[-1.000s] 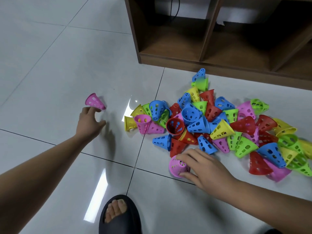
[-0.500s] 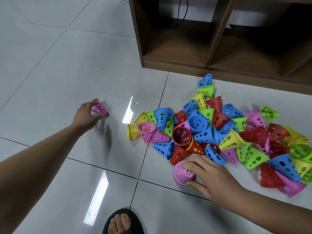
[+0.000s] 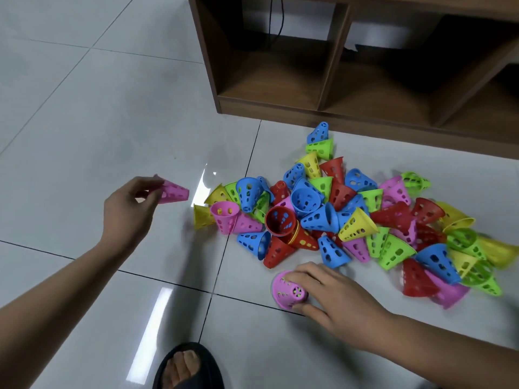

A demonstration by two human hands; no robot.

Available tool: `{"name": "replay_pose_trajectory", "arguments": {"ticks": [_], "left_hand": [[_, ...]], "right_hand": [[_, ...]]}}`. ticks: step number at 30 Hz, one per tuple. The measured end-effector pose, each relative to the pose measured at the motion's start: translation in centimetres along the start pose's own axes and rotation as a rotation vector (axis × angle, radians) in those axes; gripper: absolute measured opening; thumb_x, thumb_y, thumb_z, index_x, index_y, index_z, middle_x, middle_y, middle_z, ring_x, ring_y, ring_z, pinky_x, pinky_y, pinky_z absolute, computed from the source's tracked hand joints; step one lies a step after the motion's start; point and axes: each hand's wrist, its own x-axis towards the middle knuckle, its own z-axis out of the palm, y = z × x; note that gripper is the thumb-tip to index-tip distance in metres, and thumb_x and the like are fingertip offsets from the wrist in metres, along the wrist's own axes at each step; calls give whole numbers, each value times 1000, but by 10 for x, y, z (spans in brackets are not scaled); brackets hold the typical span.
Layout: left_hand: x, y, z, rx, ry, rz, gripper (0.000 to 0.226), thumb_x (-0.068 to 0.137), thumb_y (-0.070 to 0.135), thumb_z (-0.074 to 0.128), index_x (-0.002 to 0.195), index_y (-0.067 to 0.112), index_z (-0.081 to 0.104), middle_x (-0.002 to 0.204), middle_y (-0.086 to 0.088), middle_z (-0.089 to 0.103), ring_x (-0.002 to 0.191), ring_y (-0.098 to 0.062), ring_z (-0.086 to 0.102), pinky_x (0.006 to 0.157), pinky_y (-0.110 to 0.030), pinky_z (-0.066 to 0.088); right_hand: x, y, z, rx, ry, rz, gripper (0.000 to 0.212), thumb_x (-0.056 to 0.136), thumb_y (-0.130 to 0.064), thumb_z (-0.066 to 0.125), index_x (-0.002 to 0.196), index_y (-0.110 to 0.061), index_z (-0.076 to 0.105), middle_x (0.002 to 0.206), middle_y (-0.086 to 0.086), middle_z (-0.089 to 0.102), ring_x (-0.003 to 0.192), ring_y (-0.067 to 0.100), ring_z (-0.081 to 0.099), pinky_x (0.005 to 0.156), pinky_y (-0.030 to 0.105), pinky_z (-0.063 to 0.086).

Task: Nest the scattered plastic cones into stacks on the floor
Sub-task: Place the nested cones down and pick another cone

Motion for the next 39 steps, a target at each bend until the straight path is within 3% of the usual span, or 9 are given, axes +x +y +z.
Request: {"name": "replay_pose_trajectory", "arguments": {"ticks": [7, 10, 15, 20, 25, 28, 33, 36, 39], "left_hand": [[-78, 92, 34, -453, -324, -25, 19, 102, 10, 70, 108, 23, 83, 106, 5, 82, 95, -13, 73, 82, -19, 54], [-110, 114, 49, -697, -466, -135, 21, 99, 0, 69, 114, 11, 78, 96, 3, 80, 87, -7, 71, 76, -14, 52], [-153, 112, 65, -828, -634, -251, 53, 88, -2, 78, 134, 23, 69, 83, -13, 64, 77, -12, 64, 76, -16, 52], [-176, 96, 71, -677, -764, -234, 73, 80, -2, 87, 139, 36, 68, 86, -7, 62, 77, -16, 64, 80, -22, 56], [-179, 87, 79, -588, -821, -257, 69, 77, -12, 87, 131, 30, 74, 96, -18, 61, 84, -23, 73, 79, -26, 60], [-181, 77, 87, -438, -833, -153, 68, 76, 1, 94, 127, 41, 73, 88, -4, 64, 78, -20, 67, 81, -40, 63], [-182, 64, 98, -174, -778, 50, 68, 77, 27, 96, 131, 51, 63, 88, 5, 72, 80, -13, 69, 80, -33, 58], [-182, 59, 100, -89, -766, 114, 64, 78, 37, 95, 130, 51, 61, 94, 12, 73, 87, -13, 72, 75, -20, 53], [-182, 49, 103, -20, -757, 144, 57, 79, 45, 93, 126, 51, 61, 100, 19, 71, 88, -10, 72, 77, -23, 56]], "right_hand": [[-26, 3, -30, 21, -41, 167, 52, 104, -45, 56, 153, -43, 39, 149, -25, 41, 135, -2, 42, 110, 22, 41], [-32, 17, -28, 79, 37, 322, 32, 101, -40, 63, 133, -41, 57, 130, -23, 57, 114, -4, 57, 92, 15, 46], [-33, 39, -12, 402, 269, 629, 7, 96, -27, 74, 96, -30, 68, 93, -11, 69, 86, 6, 66, 70, 14, 47], [-36, 53, -16, 288, 473, 605, 9, 97, -26, 72, 96, -29, 63, 92, -14, 66, 81, 3, 63, 68, 25, 52], [-17, 70, -46, 170, 674, 500, 24, 100, -31, 71, 120, -24, 61, 108, -12, 56, 83, -3, 60, 67, 9, 45], [-6, 87, -48, 97, 630, 532, 33, 100, -39, 70, 126, -21, 63, 120, -5, 53, 78, 4, 62, 73, 27, 54], [-5, 111, -40, -4, 564, 542, 25, 99, -38, 71, 109, -14, 70, 104, -2, 53, 74, 19, 63, 70, 40, 57], [-10, 114, -41, 14, 566, 513, 19, 99, -33, 71, 98, -14, 70, 94, -3, 51, 71, 17, 57, 67, 37, 53], [-14, 95, -50, 176, 614, 468, 16, 102, -29, 68, 90, -19, 69, 86, -8, 49, 71, 12, 52, 66, 29, 44]]}}
